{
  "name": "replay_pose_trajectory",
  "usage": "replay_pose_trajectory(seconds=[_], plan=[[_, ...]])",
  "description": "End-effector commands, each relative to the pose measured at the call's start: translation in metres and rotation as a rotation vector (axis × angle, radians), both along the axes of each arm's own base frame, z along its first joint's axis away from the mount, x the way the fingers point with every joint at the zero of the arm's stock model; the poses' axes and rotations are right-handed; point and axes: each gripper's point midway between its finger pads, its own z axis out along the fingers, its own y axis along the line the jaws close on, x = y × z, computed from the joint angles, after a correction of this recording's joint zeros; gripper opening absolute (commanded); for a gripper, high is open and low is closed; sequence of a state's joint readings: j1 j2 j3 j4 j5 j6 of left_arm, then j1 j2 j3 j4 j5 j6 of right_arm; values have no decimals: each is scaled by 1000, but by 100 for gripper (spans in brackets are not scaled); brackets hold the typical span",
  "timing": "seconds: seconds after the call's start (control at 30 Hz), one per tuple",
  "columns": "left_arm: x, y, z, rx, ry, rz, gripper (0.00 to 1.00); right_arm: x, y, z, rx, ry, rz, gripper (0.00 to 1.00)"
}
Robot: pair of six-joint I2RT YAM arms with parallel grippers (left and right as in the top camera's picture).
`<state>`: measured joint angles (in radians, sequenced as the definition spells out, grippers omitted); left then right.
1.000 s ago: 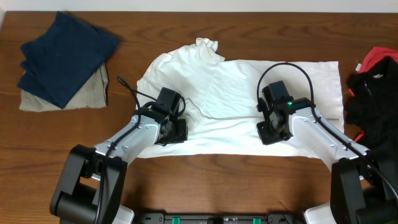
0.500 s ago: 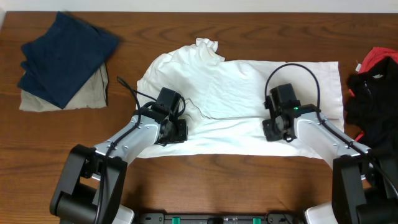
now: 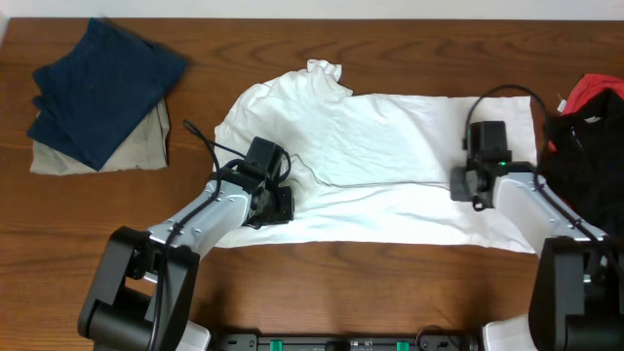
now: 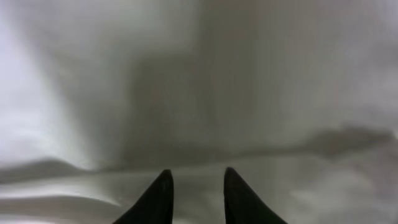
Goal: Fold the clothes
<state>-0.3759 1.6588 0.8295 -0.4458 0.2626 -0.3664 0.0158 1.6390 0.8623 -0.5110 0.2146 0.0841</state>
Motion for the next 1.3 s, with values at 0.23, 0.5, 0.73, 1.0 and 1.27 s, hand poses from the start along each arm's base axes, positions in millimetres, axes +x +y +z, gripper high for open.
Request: replay_pose_trajectory(seconds=[0.23,0.5,0.73,1.0,1.27], plan=[[-9,4,-10,24,46,2,25,-26,6,70,96,-40,-39,28],[-9,4,-10,24,46,2,25,-59,9,30,109,123,-48,20],[-9,4,-10,24,47,2,25,-63,8,-6,101,186,-53,17],[-10,5,-10,25,50,2,25,-16,-3,-17,69,26,-77,19],[-11,5,-11,27,54,2,25,18,-43,-12,25,-132,-181,23]])
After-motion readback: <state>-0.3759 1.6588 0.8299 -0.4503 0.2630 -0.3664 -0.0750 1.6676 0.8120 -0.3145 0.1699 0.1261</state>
